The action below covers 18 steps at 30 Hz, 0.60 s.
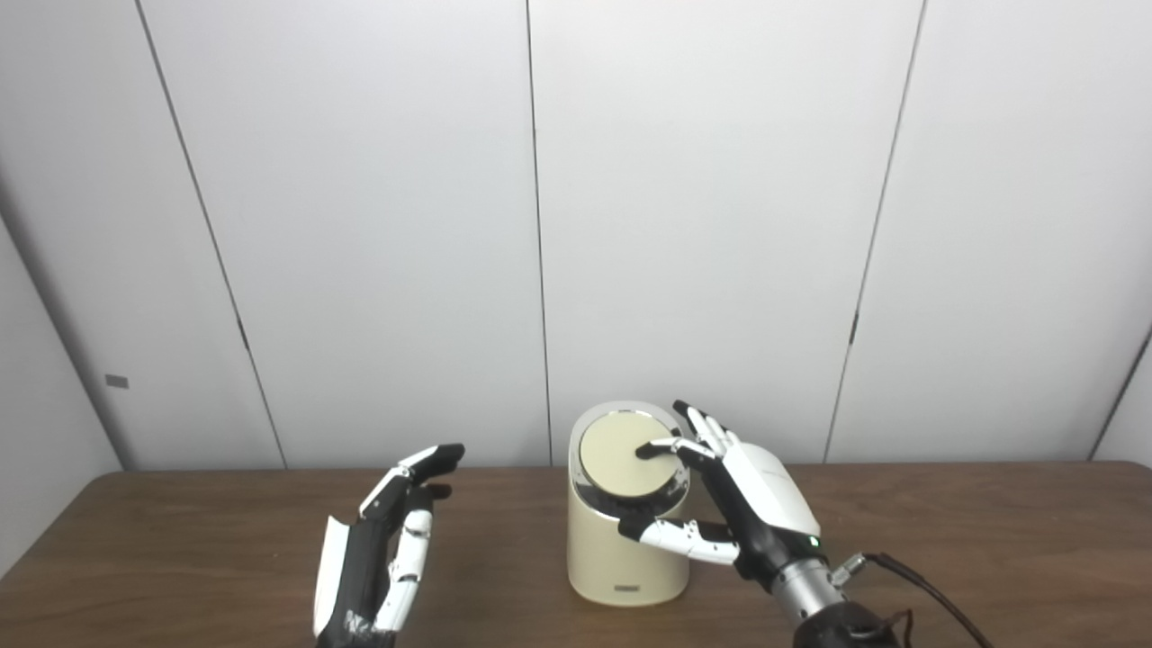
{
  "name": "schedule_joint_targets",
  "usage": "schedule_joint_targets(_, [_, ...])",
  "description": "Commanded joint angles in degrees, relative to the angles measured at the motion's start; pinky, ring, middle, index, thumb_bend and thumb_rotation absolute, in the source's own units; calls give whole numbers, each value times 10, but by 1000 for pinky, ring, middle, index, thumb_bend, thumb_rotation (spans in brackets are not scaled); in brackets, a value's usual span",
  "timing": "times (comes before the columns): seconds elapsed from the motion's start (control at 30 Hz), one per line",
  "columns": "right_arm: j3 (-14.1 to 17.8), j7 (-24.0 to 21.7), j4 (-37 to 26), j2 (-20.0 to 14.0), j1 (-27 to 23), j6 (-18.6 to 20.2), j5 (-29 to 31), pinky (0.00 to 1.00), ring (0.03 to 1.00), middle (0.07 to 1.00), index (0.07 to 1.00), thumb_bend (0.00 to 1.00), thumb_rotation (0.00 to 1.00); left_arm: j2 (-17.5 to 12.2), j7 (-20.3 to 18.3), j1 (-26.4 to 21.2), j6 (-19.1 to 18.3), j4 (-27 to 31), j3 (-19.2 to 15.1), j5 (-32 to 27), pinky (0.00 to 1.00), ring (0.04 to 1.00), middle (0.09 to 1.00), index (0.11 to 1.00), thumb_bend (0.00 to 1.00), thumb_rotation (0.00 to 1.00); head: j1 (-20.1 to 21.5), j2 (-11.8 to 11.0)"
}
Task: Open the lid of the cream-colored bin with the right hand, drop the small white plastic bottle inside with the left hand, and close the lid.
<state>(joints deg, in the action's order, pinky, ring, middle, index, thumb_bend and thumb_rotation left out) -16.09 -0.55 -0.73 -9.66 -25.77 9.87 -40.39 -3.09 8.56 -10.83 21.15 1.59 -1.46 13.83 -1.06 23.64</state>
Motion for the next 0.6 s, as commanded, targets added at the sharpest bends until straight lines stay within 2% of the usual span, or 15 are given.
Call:
schedule_joint_targets(0.0, [20,19,-23,-5,-18,-24,12,972,1000,1000,965,884,934,-4,6,-19,19,-2,-3,3,699,779,776,755,177,914,0,-2])
schedule_joint_targets(0.2, [52,67,-27,6,-9,-71,40,858,1000,1000,1000,855,916,-7,7,-22,33,-17,-4,1,695,779,780,760,179,905,1,-11])
schedule_joint_targets(0.33, [82,108,-25,10,14,-107,64,873,1000,1000,1000,831,922,-6,10,-21,36,-19,-5,-1,695,783,788,765,189,896,0,-14])
schedule_joint_targets(0.43, [107,136,-12,10,37,-162,103,922,998,1000,1000,765,902,-5,11,-21,40,-20,-7,-4,699,787,795,771,196,888,-1,-14])
schedule_joint_targets(0.47, [115,147,-1,10,45,-193,120,928,997,1000,1000,754,897,-6,11,-21,42,-21,-8,-5,700,788,796,772,198,886,-1,-15])
schedule_joint_targets(0.5, [120,156,8,9,52,-218,131,915,984,1000,1000,676,852,-6,10,-20,42,-20,-10,-7,713,794,799,774,202,883,-1,-16])
schedule_joint_targets(0.57, [130,172,24,9,63,-262,148,909,974,997,997,607,823,-7,9,-19,42,-20,-12,-10,724,799,803,777,208,882,-1,-18])
